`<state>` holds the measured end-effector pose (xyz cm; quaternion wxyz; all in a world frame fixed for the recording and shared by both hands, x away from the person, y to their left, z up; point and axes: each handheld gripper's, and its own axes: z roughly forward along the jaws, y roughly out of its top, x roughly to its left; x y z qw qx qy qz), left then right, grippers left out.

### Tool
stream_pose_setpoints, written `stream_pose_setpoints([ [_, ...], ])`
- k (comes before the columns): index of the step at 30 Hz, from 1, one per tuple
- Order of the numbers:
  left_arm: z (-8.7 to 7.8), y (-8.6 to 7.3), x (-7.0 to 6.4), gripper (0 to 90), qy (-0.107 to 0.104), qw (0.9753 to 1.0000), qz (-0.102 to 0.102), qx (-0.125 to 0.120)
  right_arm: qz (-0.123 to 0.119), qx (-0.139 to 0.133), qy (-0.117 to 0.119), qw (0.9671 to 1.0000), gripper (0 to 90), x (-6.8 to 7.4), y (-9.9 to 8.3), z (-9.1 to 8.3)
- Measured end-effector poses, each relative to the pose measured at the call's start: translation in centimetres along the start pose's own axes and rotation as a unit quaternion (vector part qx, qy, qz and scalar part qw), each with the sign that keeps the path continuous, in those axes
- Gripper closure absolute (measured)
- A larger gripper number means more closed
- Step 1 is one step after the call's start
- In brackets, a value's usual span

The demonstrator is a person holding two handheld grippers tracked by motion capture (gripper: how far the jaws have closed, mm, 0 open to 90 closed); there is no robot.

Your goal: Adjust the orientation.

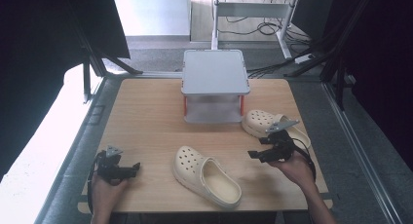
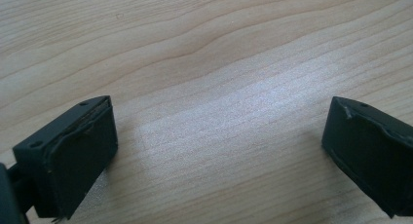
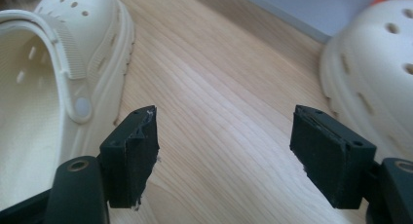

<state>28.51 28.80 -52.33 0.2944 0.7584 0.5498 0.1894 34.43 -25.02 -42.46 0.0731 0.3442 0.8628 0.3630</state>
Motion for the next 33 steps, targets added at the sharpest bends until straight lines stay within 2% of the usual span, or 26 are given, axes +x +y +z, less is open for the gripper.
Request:
stream_pose_setpoints([
  [8,0.0,0.0,0.0,0.0,0.000,1.0000,0.001,0.000,0.017,-0.004,-0.035,0.9992,26.2,-2.2,-0.7,-2.2],
  [14,0.0,0.0,0.0,0.0,0.000,1.0000,0.001,0.000,0.032,-0.011,-0.067,0.9972,27.2,-4.3,-1.4,-4.1],
  [18,0.0,0.0,0.0,0.0,0.000,1.0000,0.002,0.001,0.046,-0.012,-0.082,0.9955,28.5,-5.9,-1.7,-4.7],
  [23,0.0,0.0,0.0,0.0,0.001,1.0000,0.002,0.000,0.055,-0.009,-0.088,0.9946,31.8,-8.1,-1.6,-3.9],
  [27,0.0,0.0,0.0,0.0,0.000,1.0000,0.002,0.000,0.058,-0.006,-0.078,0.9953,35.8,-9.5,-1.4,-2.4],
  [33,0.0,0.0,0.0,0.0,0.000,1.0000,0.002,0.000,0.057,0.012,-0.067,0.9960,45.9,-10.5,-0.9,0.0],
])
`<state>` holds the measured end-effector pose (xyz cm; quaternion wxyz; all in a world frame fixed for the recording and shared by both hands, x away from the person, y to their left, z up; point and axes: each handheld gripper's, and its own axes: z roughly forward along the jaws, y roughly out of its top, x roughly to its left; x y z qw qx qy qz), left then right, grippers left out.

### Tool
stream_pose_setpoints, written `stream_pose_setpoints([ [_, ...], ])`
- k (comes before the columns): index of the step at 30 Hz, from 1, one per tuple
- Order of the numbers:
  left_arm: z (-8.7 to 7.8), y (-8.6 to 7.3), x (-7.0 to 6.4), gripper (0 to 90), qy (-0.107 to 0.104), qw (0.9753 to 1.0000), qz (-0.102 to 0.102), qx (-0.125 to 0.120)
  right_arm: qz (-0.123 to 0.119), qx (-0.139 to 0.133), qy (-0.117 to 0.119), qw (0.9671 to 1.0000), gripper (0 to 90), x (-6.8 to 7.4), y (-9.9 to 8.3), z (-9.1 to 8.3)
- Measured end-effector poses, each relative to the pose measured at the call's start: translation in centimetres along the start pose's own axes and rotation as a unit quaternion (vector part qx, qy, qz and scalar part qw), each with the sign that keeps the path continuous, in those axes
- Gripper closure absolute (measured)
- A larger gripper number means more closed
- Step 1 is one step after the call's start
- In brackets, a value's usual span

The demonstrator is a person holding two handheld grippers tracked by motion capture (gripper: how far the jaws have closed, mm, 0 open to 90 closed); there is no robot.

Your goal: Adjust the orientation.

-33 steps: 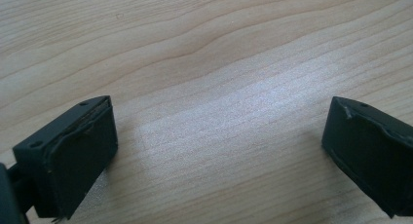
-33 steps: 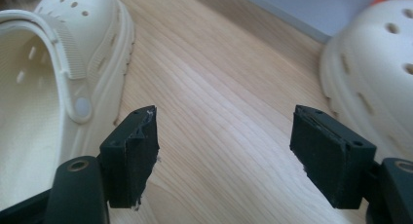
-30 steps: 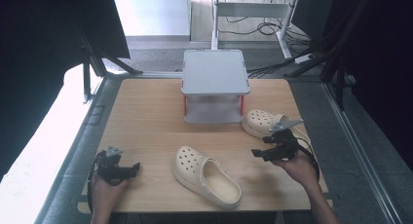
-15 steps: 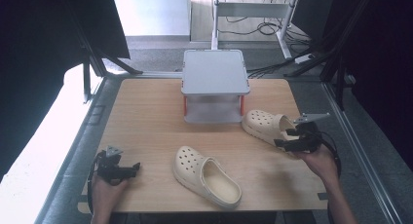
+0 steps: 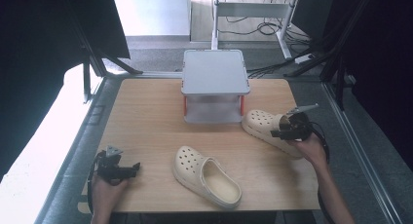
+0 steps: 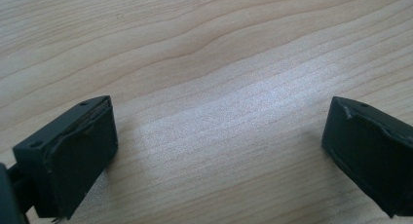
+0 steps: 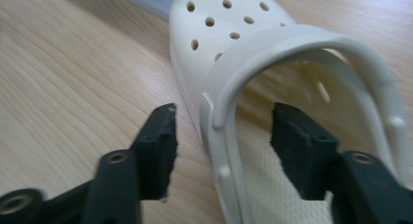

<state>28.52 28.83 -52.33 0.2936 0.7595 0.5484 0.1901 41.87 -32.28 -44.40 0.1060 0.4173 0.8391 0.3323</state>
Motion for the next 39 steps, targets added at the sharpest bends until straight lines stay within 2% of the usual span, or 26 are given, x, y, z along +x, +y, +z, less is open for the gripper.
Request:
stream_pose_setpoints([
  [3,0.0,0.0,0.0,0.0,0.000,1.0000,0.000,0.000,0.001,0.007,0.003,1.0000,55.3,0.0,0.0,1.1],
  [5,0.0,0.0,0.0,0.0,0.000,1.0000,0.000,0.000,-0.006,0.007,-0.007,0.9999,62.8,0.2,0.0,1.4],
  [7,0.0,0.0,0.0,0.0,0.000,1.0000,0.000,0.000,-0.008,0.003,0.009,0.9999,72.2,0.2,0.0,1.5],
  [8,0.0,0.0,0.0,0.0,0.000,1.0000,0.000,0.000,-0.009,0.004,0.006,0.9999,74.4,0.3,0.1,1.4],
  [10,0.0,0.0,0.0,0.0,0.000,1.0000,0.000,0.000,-0.011,0.008,0.003,0.9999,76.4,0.5,0.1,1.3],
  [15,0.0,0.0,0.0,0.0,0.000,1.0000,0.000,0.000,0.004,-0.008,0.005,0.9999,77.0,0.9,-0.1,0.2],
  [19,0.0,0.0,0.0,0.0,0.000,1.0000,0.000,0.000,-0.005,-0.003,0.000,1.0000,77.0,1.7,-0.2,-1.3],
  [22,0.0,0.0,0.0,0.0,0.000,1.0000,0.000,0.000,-0.011,-0.005,-0.006,0.9999,77.1,2.6,-0.3,-2.6],
  [26,0.0,0.0,0.0,0.0,0.000,1.0000,0.000,0.000,-0.013,-0.012,0.002,0.9998,77.0,4.0,-0.1,-4.0],
  [29,0.0,0.0,0.0,0.0,0.000,1.0000,0.000,0.001,-0.022,-0.015,0.014,0.9996,76.9,5.3,0.2,-4.4],
  [34,0.0,0.0,0.0,0.0,0.000,1.0000,0.000,0.001,-0.040,-0.018,0.038,0.9983,77.0,8.3,1.1,-3.9],
  [39,0.0,0.0,0.0,0.0,0.000,1.0000,0.000,0.001,-0.065,-0.010,0.056,0.9963,76.9,11.0,2.2,-1.9],
])
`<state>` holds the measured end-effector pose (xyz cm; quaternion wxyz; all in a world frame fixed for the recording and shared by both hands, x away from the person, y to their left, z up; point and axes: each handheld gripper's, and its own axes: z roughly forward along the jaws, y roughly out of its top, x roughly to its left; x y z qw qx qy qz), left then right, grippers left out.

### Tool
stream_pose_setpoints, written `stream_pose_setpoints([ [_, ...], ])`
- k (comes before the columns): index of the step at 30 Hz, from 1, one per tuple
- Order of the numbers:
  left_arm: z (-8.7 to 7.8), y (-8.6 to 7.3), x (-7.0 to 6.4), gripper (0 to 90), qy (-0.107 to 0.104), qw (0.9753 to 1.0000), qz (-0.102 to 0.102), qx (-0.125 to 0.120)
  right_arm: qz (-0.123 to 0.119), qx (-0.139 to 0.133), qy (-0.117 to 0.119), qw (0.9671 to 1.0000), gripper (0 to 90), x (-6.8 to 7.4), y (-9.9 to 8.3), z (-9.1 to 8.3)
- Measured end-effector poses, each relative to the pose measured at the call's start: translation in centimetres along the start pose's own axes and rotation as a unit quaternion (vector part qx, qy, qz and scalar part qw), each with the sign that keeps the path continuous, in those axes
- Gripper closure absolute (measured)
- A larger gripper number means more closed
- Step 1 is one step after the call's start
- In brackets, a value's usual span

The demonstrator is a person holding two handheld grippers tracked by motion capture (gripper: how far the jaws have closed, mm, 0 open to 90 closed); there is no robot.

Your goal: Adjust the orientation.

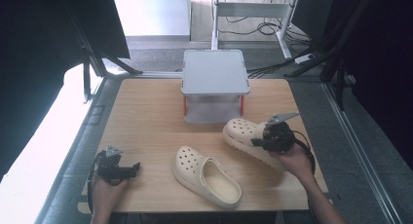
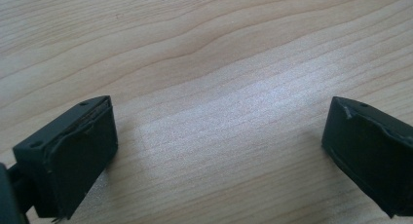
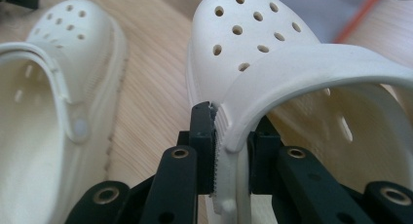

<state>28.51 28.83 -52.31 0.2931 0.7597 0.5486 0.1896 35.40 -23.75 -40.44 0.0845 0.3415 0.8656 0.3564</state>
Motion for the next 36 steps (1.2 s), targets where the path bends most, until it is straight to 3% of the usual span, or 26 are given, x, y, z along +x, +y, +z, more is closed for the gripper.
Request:
stream_pose_setpoints([
  [5,0.0,0.0,0.0,0.0,0.000,1.0000,-0.001,-0.001,-0.017,0.007,0.020,0.9996,76.9,2.1,1.2,2.9],
  [11,0.0,0.0,0.0,0.0,0.000,1.0000,-0.002,-0.001,-0.036,0.015,0.026,0.9989,76.9,4.5,2.1,6.3],
  [17,0.0,0.0,0.0,0.0,0.000,1.0000,-0.002,-0.001,-0.041,0.017,0.036,0.9984,76.9,6.0,2.1,8.3],
  [31,0.0,0.0,0.0,0.0,0.000,1.0000,-0.001,-0.001,-0.043,0.026,0.073,0.9961,74.9,7.5,1.2,8.3],
  [33,0.0,0.0,0.0,0.0,0.000,1.0000,-0.001,-0.001,-0.052,0.027,0.074,0.9955,69.4,7.4,1.1,8.2],
  [36,0.0,0.0,0.0,0.0,0.000,1.0000,-0.001,-0.001,-0.053,0.014,0.072,0.9959,54.2,7.0,1.3,7.3],
])
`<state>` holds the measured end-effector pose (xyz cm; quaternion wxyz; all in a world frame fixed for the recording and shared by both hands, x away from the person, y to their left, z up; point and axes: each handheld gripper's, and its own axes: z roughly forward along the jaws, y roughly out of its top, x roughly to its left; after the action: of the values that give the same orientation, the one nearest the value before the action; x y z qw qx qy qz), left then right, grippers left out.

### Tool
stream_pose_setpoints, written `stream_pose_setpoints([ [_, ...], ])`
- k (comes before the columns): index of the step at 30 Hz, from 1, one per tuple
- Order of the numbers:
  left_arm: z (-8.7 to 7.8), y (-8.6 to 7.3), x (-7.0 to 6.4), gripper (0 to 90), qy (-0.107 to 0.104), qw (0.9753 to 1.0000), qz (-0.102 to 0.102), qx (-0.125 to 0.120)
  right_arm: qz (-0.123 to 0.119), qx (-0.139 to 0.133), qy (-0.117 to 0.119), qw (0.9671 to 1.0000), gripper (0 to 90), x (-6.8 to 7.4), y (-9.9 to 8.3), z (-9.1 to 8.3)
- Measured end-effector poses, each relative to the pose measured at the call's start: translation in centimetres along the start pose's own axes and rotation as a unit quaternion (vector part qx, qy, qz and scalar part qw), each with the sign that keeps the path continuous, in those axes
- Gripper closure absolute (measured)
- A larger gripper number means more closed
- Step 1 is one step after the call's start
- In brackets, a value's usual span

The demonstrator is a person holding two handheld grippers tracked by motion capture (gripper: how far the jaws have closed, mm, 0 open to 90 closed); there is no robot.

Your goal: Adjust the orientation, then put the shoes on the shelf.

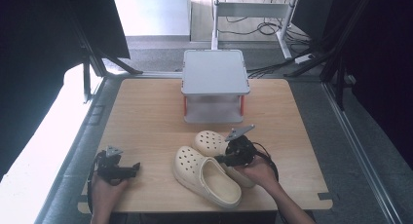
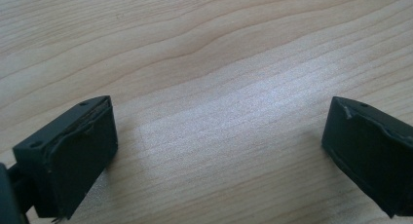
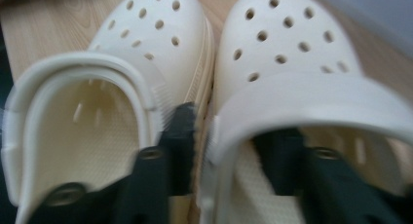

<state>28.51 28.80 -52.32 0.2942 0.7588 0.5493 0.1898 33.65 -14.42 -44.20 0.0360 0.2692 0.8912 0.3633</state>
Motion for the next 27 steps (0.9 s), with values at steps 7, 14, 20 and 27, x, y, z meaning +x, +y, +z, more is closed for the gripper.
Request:
stream_pose_setpoints([
  [7,0.0,0.0,0.0,0.0,0.000,1.0000,0.000,0.000,-0.005,-0.001,0.014,0.9999,33.5,-0.4,-0.5,-2.7],
  [14,0.0,0.0,0.0,0.0,0.000,1.0000,0.000,0.000,-0.013,0.011,0.034,0.9993,23.1,0.8,-1.1,-2.8],
  [20,0.0,0.0,0.0,0.0,0.000,1.0000,0.000,0.000,-0.023,0.018,0.035,0.9990,22.4,1.5,-0.9,-1.3],
  [27,0.0,0.0,0.0,0.0,0.000,1.0000,0.000,0.000,-0.033,0.034,0.032,0.9984,26.8,1.9,-0.9,0.8],
])
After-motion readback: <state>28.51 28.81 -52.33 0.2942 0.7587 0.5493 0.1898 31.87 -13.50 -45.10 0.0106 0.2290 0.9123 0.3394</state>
